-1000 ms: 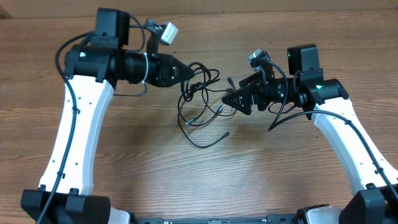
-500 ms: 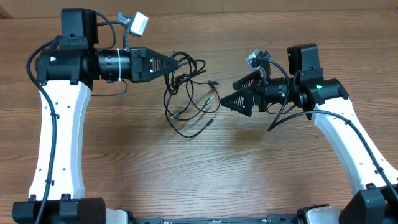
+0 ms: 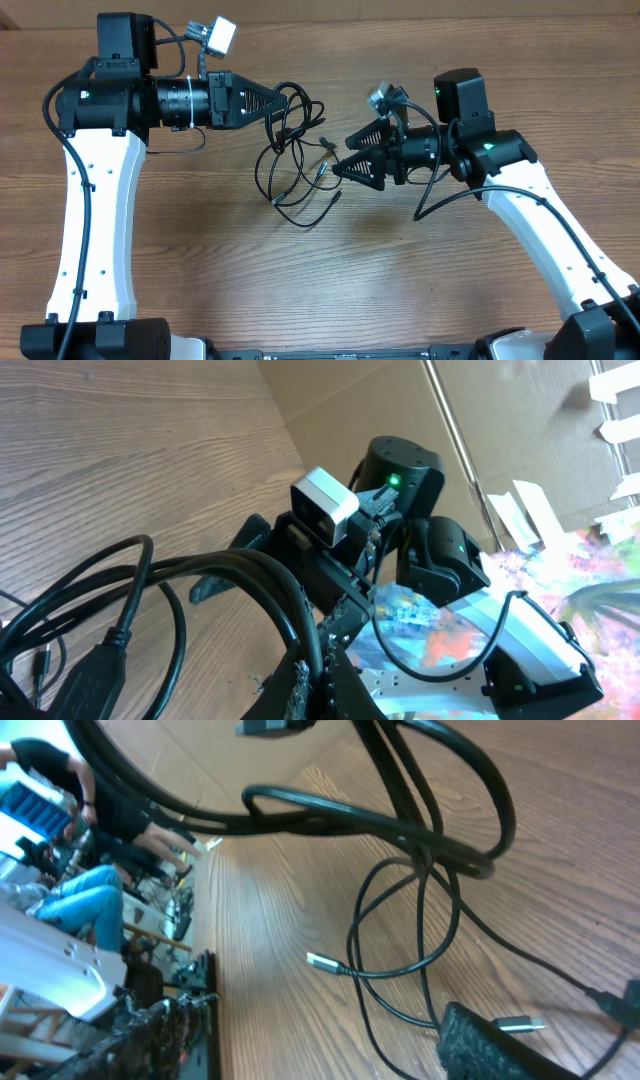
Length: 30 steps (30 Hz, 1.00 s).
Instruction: Untangle cables
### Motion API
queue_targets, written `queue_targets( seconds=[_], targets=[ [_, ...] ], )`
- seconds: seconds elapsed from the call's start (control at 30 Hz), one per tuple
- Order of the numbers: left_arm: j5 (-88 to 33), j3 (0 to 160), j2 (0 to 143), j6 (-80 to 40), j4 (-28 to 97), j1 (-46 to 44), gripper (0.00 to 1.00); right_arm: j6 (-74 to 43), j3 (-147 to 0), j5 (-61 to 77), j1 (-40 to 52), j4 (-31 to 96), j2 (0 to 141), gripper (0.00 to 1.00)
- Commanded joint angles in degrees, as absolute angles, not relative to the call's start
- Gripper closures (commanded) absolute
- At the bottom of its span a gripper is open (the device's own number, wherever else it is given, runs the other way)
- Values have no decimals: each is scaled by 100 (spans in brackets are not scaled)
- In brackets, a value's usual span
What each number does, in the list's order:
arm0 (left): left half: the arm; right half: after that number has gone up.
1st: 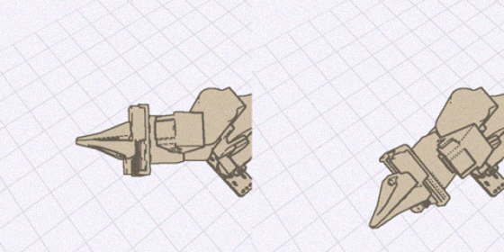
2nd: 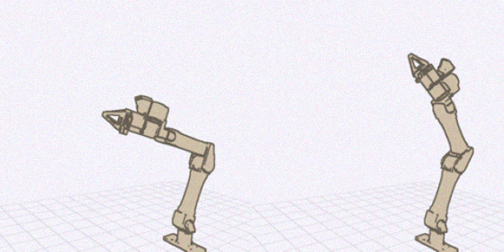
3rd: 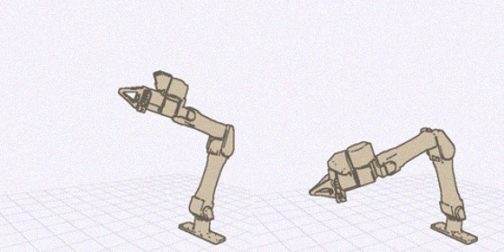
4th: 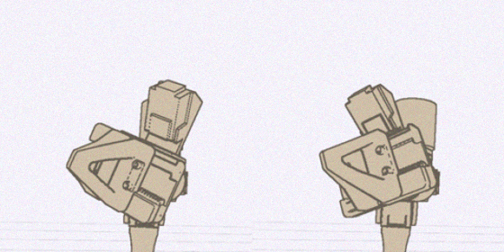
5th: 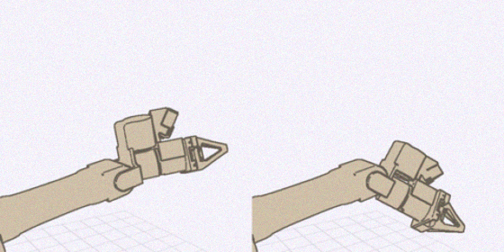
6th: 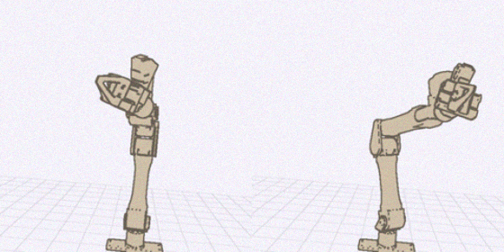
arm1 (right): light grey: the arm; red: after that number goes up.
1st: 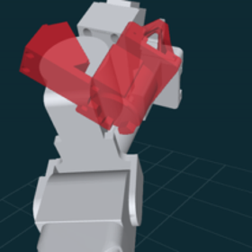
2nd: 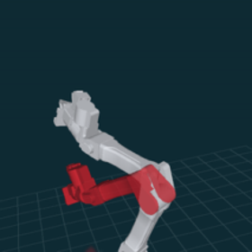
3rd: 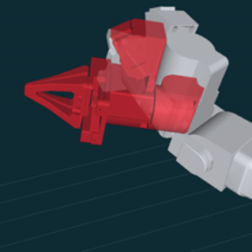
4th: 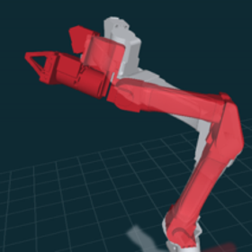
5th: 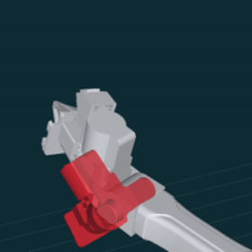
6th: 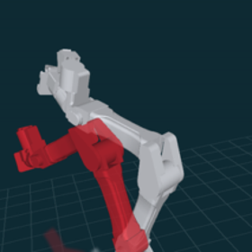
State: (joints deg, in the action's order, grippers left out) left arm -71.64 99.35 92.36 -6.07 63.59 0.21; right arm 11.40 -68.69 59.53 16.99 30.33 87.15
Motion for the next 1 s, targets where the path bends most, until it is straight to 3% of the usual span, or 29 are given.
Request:
queue_targets(
  seconds=[0.0,0.13,0.27,0.57,0.77,0.83,0.9,0.97],
  targets=[
    [-7087,10066,9063,-668,6337,30,96,-296,-6973,5677,1730,2751,8606,18],
    [-6987,10066,9063,-661,6333,12,96,-1959,-6973,5623,1739,2445,8606,10],
    [-6954,10064,9063,-644,6298,-38,96,-2891,-6973,5774,1800,2084,8606,0],
    [-6862,10064,9063,-646,6287,-58,96,-3227,-6973,5857,1837,1841,8606,0],
    [-6860,10064,9063,-690,6274,-69,96,-4571,-6971,5481,1837,1758,8606,0],
    [-6860,10064,9063,-690,6265,-86,96,-5072,-6971,5448,1848,1758,8606,8],
    [-6860,10064,9063,-692,6248,-95,96,-5461,-6971,5395,1911,1761,8606,26],
    [-6862,10064,9063,-768,6217,-113,96,-5675,-6971,5308,2005,1747,8606,34]
  ],
)
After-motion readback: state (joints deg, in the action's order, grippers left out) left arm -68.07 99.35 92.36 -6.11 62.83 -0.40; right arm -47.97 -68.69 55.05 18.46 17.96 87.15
